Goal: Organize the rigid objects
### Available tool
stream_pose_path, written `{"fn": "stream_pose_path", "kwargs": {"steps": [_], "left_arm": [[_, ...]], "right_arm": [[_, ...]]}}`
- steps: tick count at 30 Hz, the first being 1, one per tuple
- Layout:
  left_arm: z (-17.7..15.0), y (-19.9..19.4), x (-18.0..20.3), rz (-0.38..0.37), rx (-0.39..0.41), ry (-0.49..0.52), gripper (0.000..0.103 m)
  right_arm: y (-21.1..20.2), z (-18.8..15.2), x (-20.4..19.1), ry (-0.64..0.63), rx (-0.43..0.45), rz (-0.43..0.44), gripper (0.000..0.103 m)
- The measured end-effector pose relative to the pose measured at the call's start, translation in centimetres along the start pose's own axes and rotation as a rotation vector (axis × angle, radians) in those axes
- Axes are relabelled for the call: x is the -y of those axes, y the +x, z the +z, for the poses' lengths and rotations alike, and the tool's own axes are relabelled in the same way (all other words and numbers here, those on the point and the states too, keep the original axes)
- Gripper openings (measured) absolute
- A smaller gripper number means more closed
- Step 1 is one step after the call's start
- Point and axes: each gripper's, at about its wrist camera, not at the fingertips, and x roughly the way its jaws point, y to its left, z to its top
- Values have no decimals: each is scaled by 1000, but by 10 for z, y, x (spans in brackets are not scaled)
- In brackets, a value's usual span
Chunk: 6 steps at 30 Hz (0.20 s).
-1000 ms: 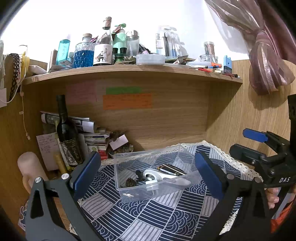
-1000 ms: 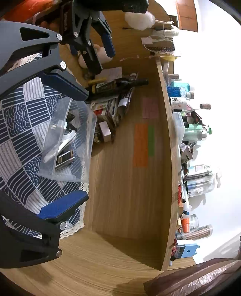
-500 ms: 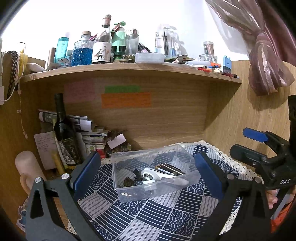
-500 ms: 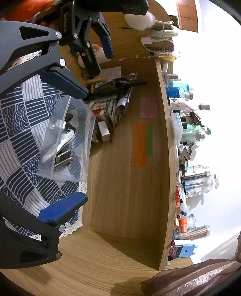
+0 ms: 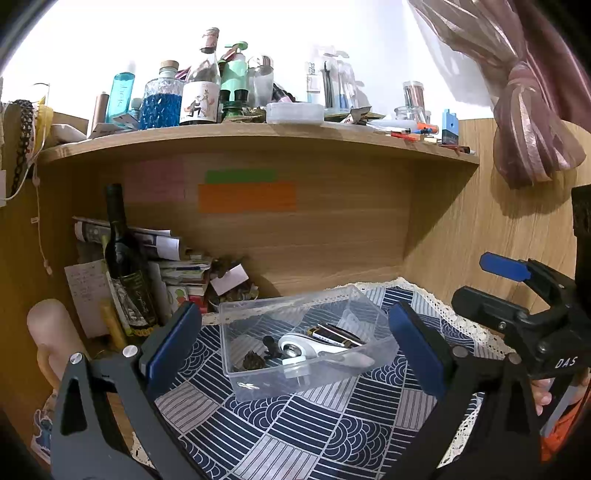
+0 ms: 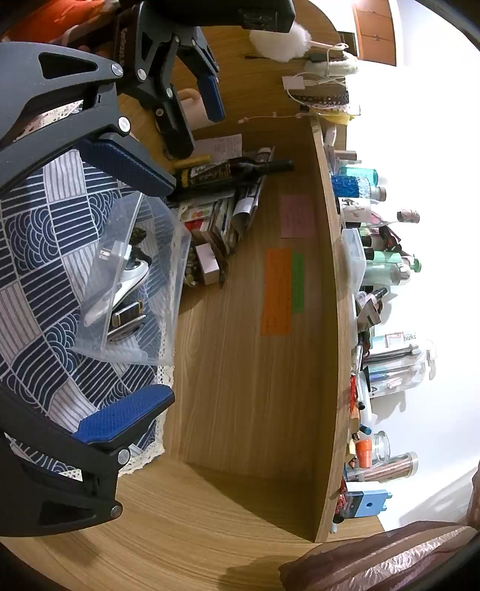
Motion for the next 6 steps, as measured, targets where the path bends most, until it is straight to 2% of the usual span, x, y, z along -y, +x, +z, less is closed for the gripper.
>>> {"fn": "stream_pose_path", "kwargs": {"steps": [6], "left_arm": [[0, -2, -3, -1, 9, -14, 103]], "right_arm": [[3, -1, 2, 1, -3, 0, 102]]}}
